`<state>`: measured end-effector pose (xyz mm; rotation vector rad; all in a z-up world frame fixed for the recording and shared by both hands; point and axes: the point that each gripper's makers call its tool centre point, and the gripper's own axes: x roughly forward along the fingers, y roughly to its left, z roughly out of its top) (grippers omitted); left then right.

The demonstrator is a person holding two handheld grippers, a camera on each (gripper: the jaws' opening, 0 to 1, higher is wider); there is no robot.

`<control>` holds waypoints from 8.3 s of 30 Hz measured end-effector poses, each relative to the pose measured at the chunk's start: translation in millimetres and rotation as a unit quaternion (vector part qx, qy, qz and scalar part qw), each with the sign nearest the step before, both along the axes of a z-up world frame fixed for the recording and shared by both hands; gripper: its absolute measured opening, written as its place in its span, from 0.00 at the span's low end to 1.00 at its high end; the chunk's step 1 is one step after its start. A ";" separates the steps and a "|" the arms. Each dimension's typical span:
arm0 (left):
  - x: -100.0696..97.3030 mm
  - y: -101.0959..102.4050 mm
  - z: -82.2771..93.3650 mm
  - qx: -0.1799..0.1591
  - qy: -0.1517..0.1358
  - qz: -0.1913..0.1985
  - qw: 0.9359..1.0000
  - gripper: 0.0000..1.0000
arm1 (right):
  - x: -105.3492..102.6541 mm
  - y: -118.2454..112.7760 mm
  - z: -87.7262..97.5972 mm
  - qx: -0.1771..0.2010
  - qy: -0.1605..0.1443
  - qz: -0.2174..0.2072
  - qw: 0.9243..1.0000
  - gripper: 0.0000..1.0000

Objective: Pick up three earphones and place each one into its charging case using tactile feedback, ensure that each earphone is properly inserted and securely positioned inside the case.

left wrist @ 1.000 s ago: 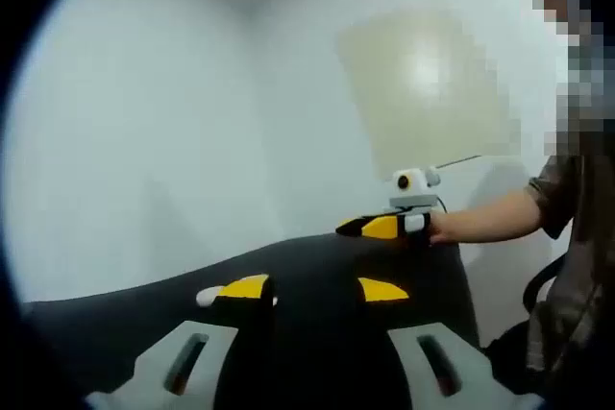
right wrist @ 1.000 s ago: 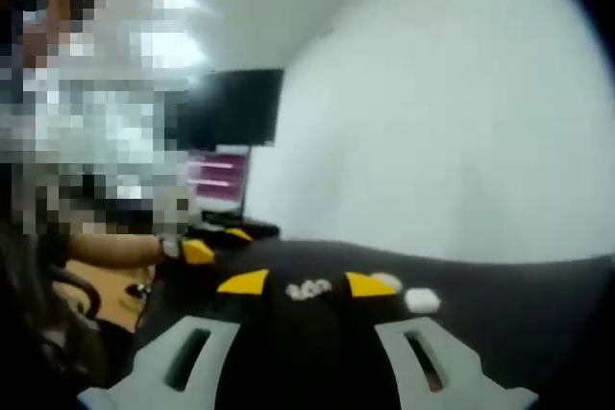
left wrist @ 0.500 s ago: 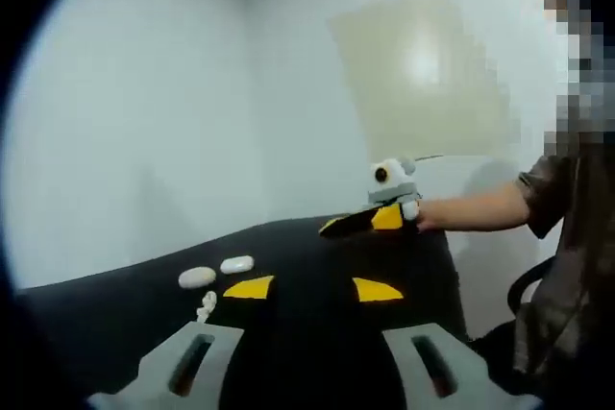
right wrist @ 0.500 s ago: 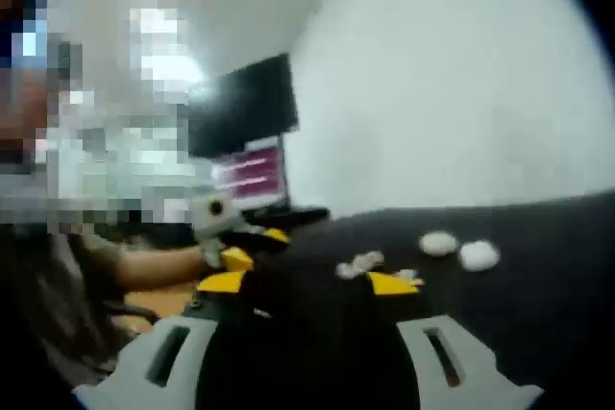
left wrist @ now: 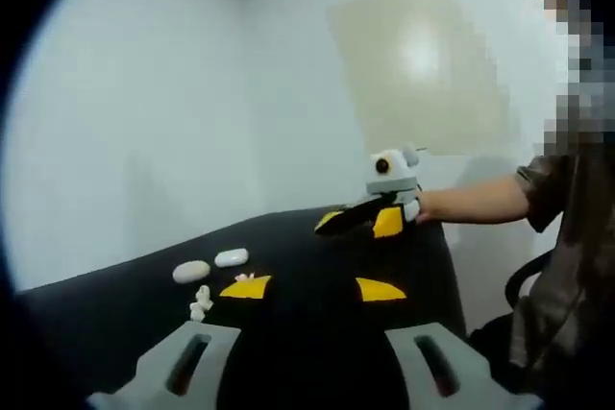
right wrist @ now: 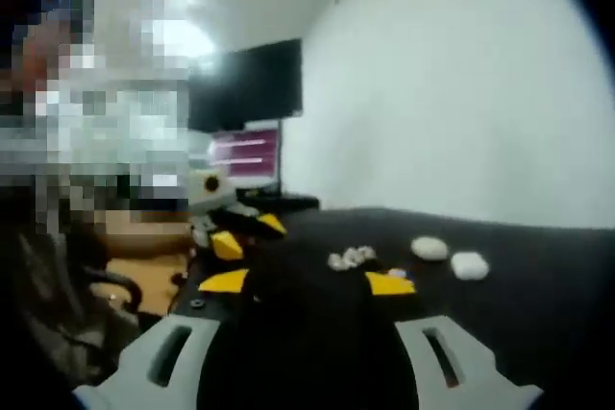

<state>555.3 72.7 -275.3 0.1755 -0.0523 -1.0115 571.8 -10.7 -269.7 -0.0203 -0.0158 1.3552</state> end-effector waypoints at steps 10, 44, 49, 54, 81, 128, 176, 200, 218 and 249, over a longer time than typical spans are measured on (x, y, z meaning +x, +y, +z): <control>0.9 -1.0 -7.5 0.023 0.001 0.003 1.000 0.29 | 1.1 11.5 -31.8 -0.093 -0.021 0.002 0.995 0.47; 2.6 -4.9 -28.3 0.083 0.006 0.005 0.996 0.29 | -27.7 27.9 -46.1 -0.135 -0.029 0.071 0.988 0.41; 3.3 -5.5 -30.1 0.091 0.002 0.007 0.996 0.29 | -26.8 30.2 -47.2 -0.138 -0.025 0.063 0.988 0.38; 3.6 -5.2 -29.9 0.090 0.002 0.006 0.996 0.29 | -29.6 29.5 -46.5 -0.135 -0.030 0.068 0.988 0.37; 14.4 -2.7 -33.4 0.100 0.005 0.032 0.994 0.25 | -64.2 24.0 -48.5 -0.139 0.000 0.153 0.978 0.24; 3.0 -8.9 -36.8 0.104 0.026 -0.002 0.994 0.20 | -39.9 30.5 -45.2 -0.133 0.064 0.102 0.984 0.38; -11.7 -9.3 -14.2 0.024 0.048 -0.051 0.997 0.28 | -26.6 59.4 -43.7 -0.154 0.153 0.157 0.963 0.39; 1.8 -8.1 -30.0 0.018 0.139 -0.029 0.990 0.29 | -27.9 58.6 -36.1 -0.134 -0.215 0.083 0.964 0.36; -1.7 -24.1 -38.9 0.025 0.268 -0.085 0.959 0.24 | -30.5 60.9 -29.0 -0.128 -0.321 0.059 0.936 0.36; -5.1 -27.3 -32.7 0.009 0.279 -0.128 0.952 0.21 | -31.6 64.4 -26.1 -0.125 -0.344 0.060 0.929 0.35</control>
